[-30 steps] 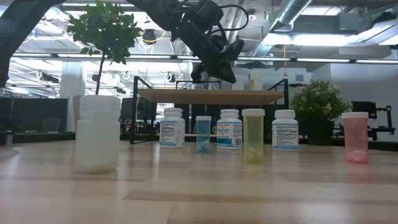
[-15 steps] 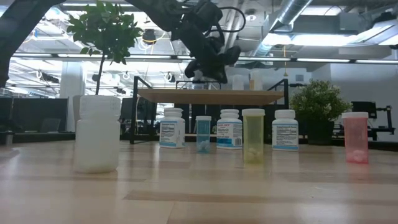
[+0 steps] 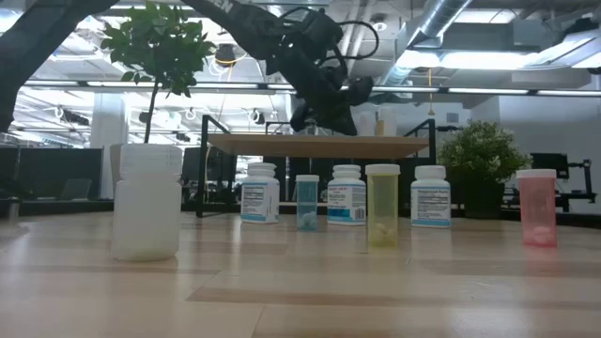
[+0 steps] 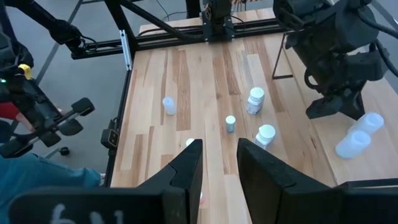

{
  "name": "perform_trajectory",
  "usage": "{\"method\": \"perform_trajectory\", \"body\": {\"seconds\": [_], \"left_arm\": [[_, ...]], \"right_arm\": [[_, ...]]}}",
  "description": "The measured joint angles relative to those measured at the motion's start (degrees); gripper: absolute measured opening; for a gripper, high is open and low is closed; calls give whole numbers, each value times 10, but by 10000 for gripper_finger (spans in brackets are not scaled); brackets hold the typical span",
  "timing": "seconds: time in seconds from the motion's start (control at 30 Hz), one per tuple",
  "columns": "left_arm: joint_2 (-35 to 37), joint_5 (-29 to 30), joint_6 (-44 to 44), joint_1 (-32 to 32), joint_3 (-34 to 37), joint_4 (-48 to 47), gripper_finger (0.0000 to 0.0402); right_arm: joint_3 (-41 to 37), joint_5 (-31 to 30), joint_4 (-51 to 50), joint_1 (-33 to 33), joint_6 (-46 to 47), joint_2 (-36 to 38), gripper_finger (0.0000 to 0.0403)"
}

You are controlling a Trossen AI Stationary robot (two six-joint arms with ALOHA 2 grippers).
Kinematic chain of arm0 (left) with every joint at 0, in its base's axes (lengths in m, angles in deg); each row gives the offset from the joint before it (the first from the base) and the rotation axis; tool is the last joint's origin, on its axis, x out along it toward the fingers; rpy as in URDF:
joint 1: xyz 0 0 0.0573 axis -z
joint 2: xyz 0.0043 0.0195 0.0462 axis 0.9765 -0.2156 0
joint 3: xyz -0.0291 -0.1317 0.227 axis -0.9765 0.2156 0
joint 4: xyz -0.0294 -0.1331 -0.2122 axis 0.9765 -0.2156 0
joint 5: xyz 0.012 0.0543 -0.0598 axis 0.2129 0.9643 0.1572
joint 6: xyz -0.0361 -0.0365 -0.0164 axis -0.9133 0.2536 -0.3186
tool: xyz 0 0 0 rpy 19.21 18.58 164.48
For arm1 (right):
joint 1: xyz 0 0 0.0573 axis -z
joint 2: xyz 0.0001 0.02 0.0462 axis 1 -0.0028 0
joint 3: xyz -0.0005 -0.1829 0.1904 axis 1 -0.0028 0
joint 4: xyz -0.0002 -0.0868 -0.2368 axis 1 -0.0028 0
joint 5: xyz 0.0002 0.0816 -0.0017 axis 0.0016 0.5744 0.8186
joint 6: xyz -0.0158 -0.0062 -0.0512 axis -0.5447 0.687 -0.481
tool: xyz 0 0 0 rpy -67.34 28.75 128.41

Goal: Pick and place medicine bottles onto shelf by color
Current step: Adjust the left white pill bottle on the shelf, then put the white pill bottle on the shelf

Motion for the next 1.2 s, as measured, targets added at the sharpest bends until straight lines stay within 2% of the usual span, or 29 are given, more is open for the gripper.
{"method": "perform_trajectory", "body": {"seconds": [0.3,0.53,0.7,0.97,1.1,1.2], "left_arm": [[1,-16,10,6,-39,9,0],[0,-8,11,15,-72,-55,0],[14,21,50,27,-151,-185,0],[53,-1,73,79,-313,-517,0],[91,0,75,119,-338,-646,0],[109,10,40,154,-336,-717,2]], "right_arm": [[0,0,-1,0,-4,0,122],[0,0,-1,0,-4,0,122],[0,0,-1,0,-4,0,122],[0,-1,-2,0,-4,-5,122],[0,-1,-3,1,-4,-24,122],[0,-1,-2,1,-4,-44,122]]}}
